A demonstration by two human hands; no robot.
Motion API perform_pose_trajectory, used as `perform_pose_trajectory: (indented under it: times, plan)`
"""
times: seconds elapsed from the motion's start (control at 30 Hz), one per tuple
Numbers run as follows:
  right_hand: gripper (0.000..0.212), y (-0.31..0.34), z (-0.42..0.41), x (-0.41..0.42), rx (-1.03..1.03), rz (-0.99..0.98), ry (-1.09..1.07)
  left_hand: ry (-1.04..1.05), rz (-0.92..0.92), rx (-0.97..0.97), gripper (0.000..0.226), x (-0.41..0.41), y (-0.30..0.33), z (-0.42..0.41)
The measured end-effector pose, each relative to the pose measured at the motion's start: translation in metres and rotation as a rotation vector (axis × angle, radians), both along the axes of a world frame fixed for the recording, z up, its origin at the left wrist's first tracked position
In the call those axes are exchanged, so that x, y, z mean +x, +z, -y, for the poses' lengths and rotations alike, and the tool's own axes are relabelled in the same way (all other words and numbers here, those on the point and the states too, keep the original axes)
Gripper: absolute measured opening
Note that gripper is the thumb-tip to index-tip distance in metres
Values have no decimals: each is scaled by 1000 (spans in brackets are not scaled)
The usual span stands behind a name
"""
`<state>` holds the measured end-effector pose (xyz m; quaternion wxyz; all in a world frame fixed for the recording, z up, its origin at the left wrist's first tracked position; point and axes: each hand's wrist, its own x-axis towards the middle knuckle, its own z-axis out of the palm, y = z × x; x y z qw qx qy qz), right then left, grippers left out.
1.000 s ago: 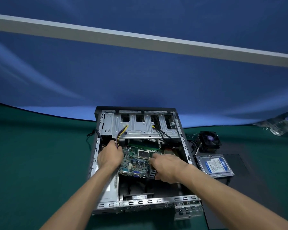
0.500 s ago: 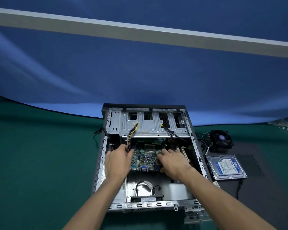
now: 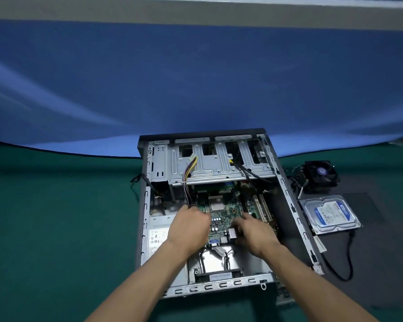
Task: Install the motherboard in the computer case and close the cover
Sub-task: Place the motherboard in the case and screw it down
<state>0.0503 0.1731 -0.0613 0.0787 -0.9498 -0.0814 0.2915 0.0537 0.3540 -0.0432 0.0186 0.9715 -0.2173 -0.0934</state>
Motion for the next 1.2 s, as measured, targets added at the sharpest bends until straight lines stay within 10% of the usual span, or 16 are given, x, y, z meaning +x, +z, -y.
perform_pose_trajectory:
  times: [0.2,0.73,1.2]
  plan:
    - [27,-1,2,-2,41,66,-71,-197,-167,290,20,-7,-3,24]
    - [38,-3,-1,1,140,42,-126,-8,-550,100,30,-17,-23,42]
    - [37,-3,3,-1,215,29,-189,84,-369,503,35,36,-22,31]
